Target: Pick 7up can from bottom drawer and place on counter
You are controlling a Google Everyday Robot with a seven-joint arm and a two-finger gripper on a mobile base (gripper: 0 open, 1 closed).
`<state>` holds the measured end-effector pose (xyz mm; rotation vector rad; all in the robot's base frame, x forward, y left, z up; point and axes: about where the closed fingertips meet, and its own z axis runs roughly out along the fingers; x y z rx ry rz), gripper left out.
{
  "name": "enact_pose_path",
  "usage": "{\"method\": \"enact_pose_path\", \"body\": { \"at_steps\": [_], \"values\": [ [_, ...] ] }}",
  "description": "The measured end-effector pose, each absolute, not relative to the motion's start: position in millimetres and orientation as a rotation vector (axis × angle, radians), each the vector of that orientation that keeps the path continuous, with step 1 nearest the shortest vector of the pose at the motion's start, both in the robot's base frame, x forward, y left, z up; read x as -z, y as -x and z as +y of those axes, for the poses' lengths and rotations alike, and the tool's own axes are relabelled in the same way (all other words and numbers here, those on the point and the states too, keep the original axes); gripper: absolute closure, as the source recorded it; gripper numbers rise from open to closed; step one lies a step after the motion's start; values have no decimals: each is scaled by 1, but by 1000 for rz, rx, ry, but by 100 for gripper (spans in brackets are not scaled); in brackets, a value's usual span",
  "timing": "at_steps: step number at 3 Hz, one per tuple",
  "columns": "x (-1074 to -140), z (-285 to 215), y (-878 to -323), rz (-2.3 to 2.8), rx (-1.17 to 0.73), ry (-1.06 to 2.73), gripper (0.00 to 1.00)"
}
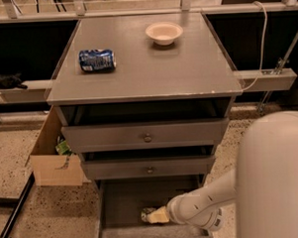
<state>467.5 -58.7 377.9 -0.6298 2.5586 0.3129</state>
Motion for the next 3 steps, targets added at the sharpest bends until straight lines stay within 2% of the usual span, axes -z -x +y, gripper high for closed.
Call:
{"method": "enact_pose_path", "body": {
  "at_steps": [1, 2, 3],
  "values": [
    [-346, -115, -487, 2618, 12, 568, 0],
    [-350, -113, -510, 2589, 129, 530, 0],
    [-350, -110, -508, 2590, 112, 534, 0]
  ]
}}
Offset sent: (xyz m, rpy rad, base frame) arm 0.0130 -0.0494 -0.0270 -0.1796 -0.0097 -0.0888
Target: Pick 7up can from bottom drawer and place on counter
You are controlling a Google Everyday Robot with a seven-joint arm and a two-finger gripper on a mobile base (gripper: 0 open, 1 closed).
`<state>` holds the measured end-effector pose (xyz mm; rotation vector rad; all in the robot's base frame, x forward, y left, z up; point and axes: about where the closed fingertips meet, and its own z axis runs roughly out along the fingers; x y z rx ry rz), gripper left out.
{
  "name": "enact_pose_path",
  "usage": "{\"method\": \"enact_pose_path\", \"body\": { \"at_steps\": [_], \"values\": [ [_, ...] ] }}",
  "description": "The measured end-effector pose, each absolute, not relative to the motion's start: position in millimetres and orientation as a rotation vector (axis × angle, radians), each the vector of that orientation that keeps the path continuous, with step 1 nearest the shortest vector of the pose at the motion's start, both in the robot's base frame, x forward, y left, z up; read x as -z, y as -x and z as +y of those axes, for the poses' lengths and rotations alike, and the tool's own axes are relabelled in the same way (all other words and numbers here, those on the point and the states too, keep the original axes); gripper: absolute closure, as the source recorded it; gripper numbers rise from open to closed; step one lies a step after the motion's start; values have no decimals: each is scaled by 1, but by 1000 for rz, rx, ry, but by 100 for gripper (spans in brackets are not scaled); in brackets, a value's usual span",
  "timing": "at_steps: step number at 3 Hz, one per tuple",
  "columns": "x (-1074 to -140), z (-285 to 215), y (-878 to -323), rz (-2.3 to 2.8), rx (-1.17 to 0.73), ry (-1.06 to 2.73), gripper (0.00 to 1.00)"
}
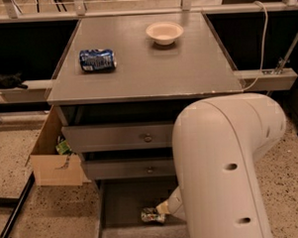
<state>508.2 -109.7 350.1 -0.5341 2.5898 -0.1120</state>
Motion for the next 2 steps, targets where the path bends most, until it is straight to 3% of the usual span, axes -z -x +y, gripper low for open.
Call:
{"method": "enact_pose_path", "body": {
  "at_steps": [2],
  "values": [
    [-345, -95, -512, 2574, 48, 539, 0]
  ]
}}
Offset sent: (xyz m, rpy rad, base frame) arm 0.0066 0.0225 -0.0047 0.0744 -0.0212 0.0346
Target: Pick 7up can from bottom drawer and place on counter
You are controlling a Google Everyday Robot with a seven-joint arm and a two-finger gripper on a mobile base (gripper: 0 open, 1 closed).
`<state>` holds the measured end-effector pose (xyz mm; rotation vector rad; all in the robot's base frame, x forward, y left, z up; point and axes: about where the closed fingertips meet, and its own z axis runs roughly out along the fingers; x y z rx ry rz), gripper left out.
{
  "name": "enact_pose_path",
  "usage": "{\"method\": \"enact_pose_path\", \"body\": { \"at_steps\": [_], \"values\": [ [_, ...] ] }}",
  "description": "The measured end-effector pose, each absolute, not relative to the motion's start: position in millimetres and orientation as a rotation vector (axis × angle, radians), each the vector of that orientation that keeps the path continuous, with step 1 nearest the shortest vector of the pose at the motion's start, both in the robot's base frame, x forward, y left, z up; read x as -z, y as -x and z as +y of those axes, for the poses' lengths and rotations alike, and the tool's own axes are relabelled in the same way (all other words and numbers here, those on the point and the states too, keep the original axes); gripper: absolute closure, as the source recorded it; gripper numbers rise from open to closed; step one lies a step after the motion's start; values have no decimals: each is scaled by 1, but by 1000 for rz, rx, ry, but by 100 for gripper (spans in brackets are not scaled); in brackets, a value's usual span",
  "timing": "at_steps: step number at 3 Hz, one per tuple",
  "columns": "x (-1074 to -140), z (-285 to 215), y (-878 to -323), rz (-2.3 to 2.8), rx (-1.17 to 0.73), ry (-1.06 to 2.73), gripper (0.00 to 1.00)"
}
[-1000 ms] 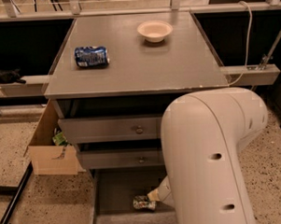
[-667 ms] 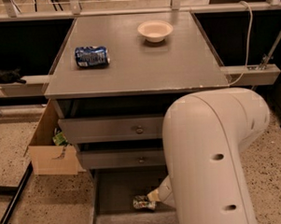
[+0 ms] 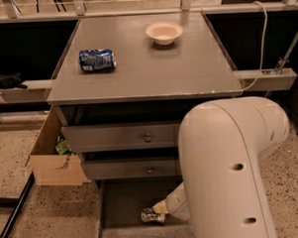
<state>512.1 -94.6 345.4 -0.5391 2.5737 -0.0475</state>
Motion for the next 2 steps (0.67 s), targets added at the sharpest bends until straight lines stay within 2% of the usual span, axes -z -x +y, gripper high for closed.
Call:
{"method": "enact_pose_path", "body": {
  "at_steps": [1, 2],
  "values": [
    [-345, -95, -513, 2582, -42, 545, 0],
    [-333, -87, -525, 2568, -264, 518, 0]
  ]
}}
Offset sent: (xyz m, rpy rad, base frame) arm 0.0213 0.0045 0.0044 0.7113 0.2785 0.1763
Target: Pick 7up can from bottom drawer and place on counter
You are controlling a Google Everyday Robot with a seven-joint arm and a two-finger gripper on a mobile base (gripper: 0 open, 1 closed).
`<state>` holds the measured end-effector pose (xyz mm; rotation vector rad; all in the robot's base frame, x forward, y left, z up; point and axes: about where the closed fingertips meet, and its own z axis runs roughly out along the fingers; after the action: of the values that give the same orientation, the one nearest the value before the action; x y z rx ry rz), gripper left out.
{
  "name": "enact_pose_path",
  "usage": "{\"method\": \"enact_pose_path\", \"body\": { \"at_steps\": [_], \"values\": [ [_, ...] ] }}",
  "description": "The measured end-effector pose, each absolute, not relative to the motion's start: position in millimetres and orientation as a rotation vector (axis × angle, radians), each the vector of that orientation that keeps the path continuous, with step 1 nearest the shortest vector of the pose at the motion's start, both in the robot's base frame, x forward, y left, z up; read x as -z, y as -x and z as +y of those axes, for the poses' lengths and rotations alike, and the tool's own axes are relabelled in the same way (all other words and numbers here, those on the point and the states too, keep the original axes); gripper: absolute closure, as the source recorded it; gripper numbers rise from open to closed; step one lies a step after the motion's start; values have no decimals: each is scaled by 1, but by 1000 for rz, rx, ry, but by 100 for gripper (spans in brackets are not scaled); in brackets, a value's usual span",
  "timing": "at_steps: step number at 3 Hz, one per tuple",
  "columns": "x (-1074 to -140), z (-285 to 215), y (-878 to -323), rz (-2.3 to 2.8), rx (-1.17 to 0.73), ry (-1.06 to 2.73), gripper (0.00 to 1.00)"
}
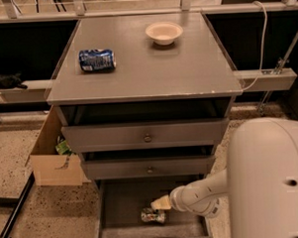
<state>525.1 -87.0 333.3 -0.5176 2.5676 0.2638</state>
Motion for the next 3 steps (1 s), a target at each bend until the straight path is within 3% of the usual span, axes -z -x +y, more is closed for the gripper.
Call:
{"method": "enact_pose_path", "body": {
  "at_steps": [1, 3],
  "values": [
    [-352, -105, -568, 2485, -480, 448, 0],
    [-347, -108, -564, 2467, -472, 601, 0]
  ]
}}
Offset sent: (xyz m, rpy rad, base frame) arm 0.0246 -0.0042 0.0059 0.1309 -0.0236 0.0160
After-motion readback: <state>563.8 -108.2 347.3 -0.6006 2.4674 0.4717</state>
